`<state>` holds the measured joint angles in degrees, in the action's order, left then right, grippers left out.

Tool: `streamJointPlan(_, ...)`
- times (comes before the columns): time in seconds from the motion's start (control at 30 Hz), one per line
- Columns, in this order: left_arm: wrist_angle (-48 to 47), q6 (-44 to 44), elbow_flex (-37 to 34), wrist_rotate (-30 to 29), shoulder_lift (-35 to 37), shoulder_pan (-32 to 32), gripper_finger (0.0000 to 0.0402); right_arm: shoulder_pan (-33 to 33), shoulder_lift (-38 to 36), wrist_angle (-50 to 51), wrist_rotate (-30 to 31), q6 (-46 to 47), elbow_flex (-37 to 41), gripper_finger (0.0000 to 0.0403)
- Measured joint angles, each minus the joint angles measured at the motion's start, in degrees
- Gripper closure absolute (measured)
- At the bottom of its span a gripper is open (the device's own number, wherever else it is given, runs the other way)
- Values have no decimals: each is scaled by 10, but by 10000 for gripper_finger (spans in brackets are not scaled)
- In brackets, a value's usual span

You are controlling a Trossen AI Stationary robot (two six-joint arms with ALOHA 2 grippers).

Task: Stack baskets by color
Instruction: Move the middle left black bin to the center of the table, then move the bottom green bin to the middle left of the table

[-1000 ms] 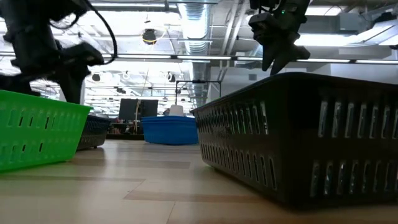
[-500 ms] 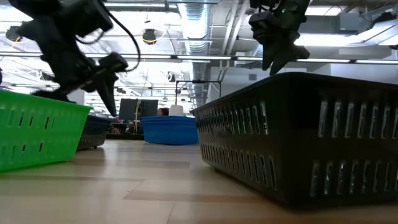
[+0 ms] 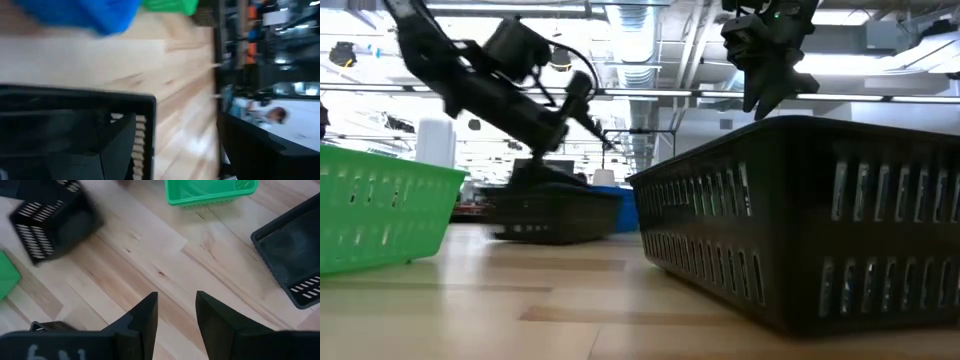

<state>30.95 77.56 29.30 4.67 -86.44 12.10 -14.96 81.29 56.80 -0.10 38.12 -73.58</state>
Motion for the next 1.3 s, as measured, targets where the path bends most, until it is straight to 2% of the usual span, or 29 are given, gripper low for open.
streamJointPlan(0.23,117,-35,124,164,-131,28,136,0,0,3,0,0,0,251)
streamJointPlan(0.37,130,-69,214,284,-152,28,136,1,0,2,0,4,0,254)
streamJointPlan(0.53,62,-74,266,397,-118,29,136,10,0,2,0,11,0,254)
streamJointPlan(0.6,4,-78,266,418,-84,28,136,19,0,2,1,18,0,255)
streamJointPlan(0.67,-112,-105,265,421,-44,26,136,29,0,2,4,24,0,256)
streamJointPlan(0.73,-251,-148,265,408,-3,24,136,41,0,2,14,34,0,257)
streamJointPlan(0.8,-403,-193,265,366,45,16,136,51,0,4,21,51,0,257)
streamJointPlan(0.87,-552,-212,265,288,89,-1,136,62,0,2,24,61,0,257)
streamJointPlan(0.97,-719,-190,265,155,144,-47,136,76,1,0,29,72,0,257)
streamJointPlan(1.03,-782,-158,265,87,170,-86,136,84,5,-3,32,76,-1,258)
streamJointPlan(1.13,-836,-120,264,25,188,-150,136,88,5,-4,32,76,0,261)
streamJointPlan(1.2,-837,-116,264,17,192,-198,136,89,5,-7,32,80,0,261)
streamJointPlan(1.3,-806,-140,264,42,193,-270,136,88,5,-7,32,80,0,261)
